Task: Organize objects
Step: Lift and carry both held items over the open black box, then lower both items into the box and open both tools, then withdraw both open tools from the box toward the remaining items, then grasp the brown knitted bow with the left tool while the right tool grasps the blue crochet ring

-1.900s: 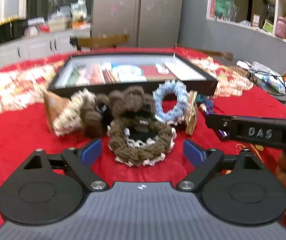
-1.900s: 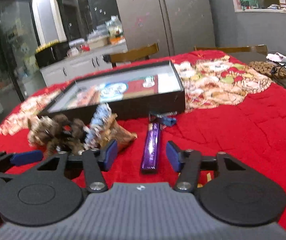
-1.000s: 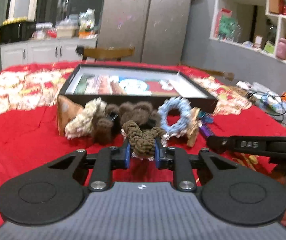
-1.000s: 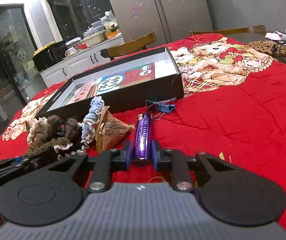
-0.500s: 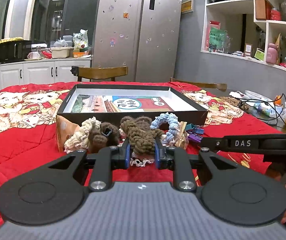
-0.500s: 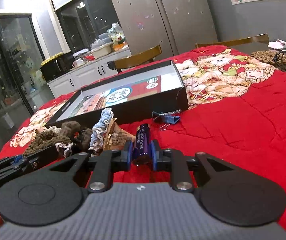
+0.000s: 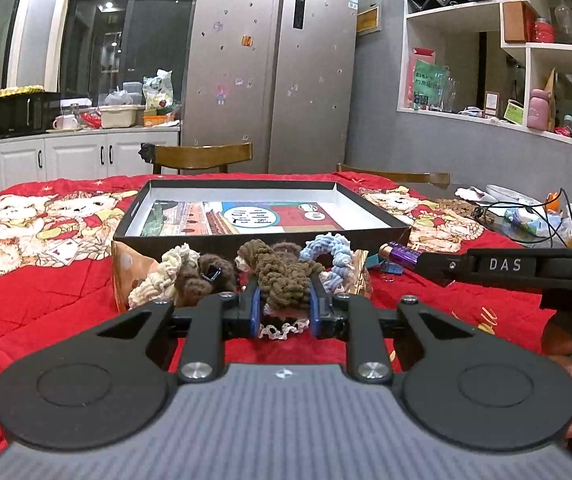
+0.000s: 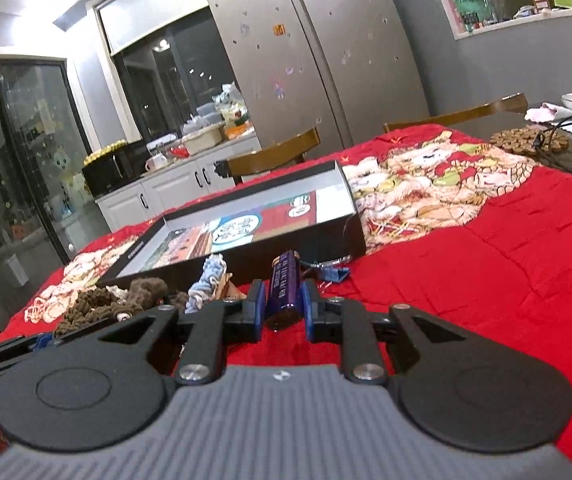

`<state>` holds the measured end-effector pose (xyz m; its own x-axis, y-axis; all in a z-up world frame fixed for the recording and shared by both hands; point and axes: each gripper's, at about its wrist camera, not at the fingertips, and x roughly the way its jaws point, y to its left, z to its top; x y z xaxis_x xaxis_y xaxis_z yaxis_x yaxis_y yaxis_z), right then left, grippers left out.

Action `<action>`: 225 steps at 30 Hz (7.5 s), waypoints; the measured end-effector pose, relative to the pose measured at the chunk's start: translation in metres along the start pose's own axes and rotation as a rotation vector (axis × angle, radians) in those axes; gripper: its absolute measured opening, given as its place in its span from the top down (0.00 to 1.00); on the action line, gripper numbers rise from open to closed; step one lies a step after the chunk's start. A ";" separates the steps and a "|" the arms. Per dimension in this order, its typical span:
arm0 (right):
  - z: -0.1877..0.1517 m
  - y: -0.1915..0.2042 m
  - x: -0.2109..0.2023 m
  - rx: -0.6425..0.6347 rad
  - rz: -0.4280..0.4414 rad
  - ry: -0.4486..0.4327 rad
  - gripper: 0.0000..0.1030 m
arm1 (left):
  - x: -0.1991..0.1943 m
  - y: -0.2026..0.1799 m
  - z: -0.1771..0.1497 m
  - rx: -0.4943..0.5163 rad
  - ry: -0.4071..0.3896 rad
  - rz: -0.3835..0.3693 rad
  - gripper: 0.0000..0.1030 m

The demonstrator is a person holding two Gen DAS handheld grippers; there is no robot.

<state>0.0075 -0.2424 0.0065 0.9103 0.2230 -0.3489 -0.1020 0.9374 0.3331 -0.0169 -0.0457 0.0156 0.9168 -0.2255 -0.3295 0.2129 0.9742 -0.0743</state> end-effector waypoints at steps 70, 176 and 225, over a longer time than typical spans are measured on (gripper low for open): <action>0.060 0.123 0.150 -0.069 0.095 0.234 0.79 | 0.121 0.130 0.052 0.018 0.061 0.077 0.77; 0.037 0.012 0.071 -0.003 0.199 0.197 0.34 | 0.064 0.029 0.015 0.001 0.130 -0.093 0.19; 0.024 0.013 0.062 0.050 0.234 0.071 0.86 | 0.060 0.034 0.013 0.009 0.062 -0.074 0.55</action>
<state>0.0725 -0.2228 0.0097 0.8334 0.4526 -0.3173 -0.2855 0.8440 0.4541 0.0500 -0.0258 0.0052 0.8761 -0.2956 -0.3808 0.2823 0.9549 -0.0919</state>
